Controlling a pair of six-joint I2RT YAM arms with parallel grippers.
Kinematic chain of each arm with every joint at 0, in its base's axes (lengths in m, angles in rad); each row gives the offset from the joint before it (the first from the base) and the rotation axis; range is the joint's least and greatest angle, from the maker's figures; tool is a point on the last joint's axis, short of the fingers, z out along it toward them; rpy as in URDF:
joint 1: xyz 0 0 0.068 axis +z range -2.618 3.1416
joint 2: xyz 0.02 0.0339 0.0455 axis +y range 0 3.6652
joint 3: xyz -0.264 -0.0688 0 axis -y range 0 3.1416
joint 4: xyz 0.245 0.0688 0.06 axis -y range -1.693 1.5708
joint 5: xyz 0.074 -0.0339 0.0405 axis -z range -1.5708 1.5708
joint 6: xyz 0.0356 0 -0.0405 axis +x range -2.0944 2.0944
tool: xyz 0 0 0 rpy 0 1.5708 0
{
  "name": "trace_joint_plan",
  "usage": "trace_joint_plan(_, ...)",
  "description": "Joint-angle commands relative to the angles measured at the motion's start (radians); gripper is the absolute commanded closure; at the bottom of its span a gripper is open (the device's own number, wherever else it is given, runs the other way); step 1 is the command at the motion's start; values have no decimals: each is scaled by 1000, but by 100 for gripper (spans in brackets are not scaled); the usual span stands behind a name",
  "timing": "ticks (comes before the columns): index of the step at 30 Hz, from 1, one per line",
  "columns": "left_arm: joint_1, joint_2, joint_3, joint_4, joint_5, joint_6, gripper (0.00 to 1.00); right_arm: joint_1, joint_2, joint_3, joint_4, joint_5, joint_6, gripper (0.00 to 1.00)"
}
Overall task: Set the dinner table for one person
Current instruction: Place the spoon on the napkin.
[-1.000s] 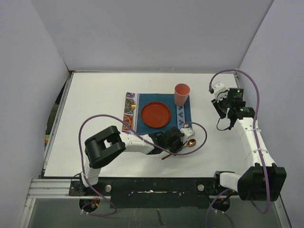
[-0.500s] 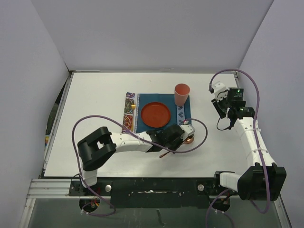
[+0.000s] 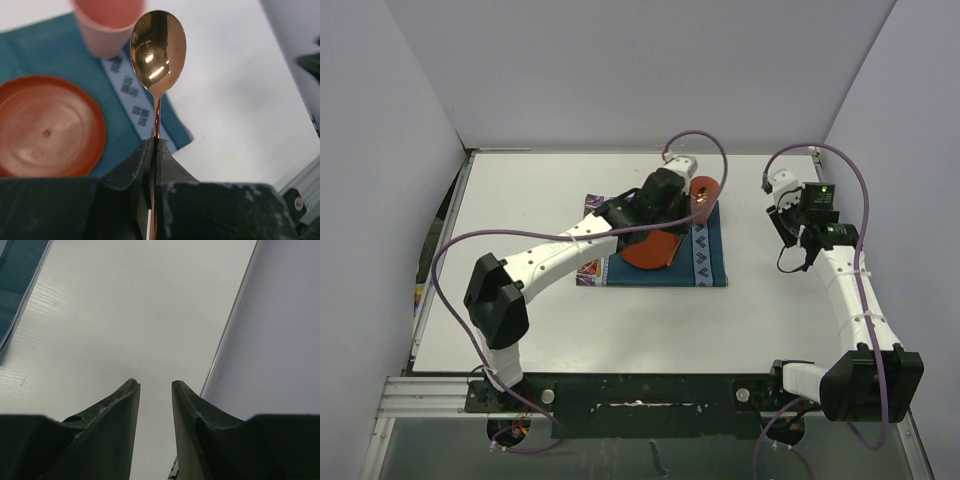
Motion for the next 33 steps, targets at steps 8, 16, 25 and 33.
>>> trace_joint_plan(8, 93, 89, -212, 83, 27, -540, 100, -7, -33, 60, 3, 19, -15, 66)
trace_joint_plan(16, 23, 127, -104, 49, 16, -649, 100, -8, -54, 8, 19, 27, -26, 66)
trace_joint_plan(25, 21, 168, -157, 67, -33, -787, 100, -7, -61, 0, -11, -15, -9, 66)
trace_joint_plan(33, 32, 287, -60, 34, -61, -757, 100, -7, -71, -4, -24, -19, -21, 66)
